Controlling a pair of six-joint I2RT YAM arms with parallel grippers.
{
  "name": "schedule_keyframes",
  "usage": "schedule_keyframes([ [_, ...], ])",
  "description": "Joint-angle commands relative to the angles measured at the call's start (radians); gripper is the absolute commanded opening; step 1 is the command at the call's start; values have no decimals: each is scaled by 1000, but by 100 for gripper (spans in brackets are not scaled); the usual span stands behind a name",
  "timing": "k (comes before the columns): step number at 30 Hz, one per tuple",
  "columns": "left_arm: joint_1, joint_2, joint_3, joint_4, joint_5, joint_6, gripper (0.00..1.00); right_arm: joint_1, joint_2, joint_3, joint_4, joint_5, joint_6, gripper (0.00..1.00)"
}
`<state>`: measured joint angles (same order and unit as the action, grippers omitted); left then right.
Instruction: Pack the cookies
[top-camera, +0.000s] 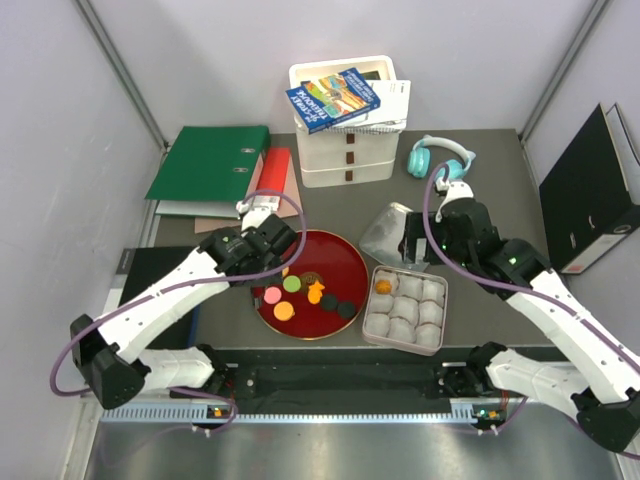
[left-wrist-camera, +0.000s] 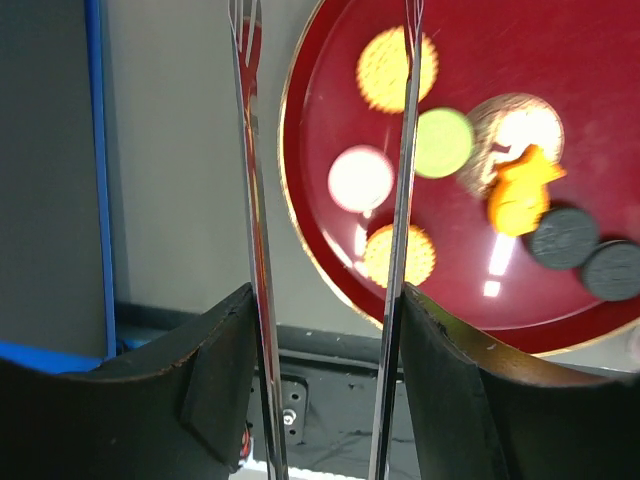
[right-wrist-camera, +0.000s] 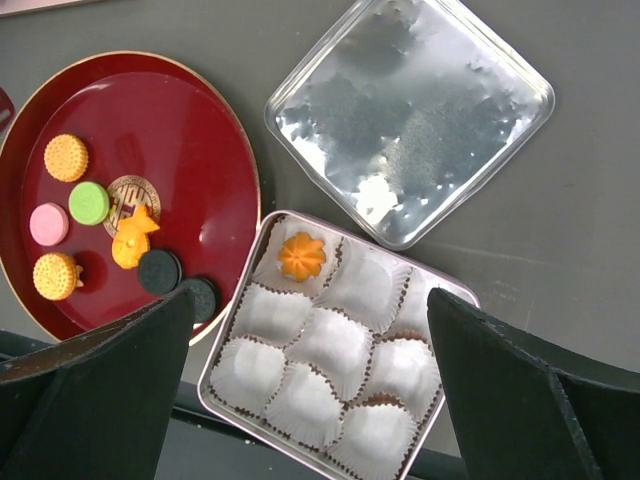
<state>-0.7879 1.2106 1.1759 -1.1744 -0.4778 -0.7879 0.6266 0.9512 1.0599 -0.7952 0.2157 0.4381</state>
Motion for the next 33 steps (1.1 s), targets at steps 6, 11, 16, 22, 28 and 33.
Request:
schedule_keyframes([
  [6,-1,-34,-107,51,44,-93,63,10,14,5,47,-35,-2,99],
  [11,-2,-17,-101,107,103,-77,62,12,4,-5,39,-33,-1,99],
  [16,-1,3,-99,147,126,-47,62,12,-5,-11,36,-30,2,99],
  [22,-2,46,-117,180,139,-45,62,12,-9,-8,27,-27,1,99],
  [28,-1,53,-171,222,153,-50,62,12,-5,-6,30,-27,-1,99],
  [33,12,60,-206,240,157,-53,61,12,9,3,30,-27,-4,99],
])
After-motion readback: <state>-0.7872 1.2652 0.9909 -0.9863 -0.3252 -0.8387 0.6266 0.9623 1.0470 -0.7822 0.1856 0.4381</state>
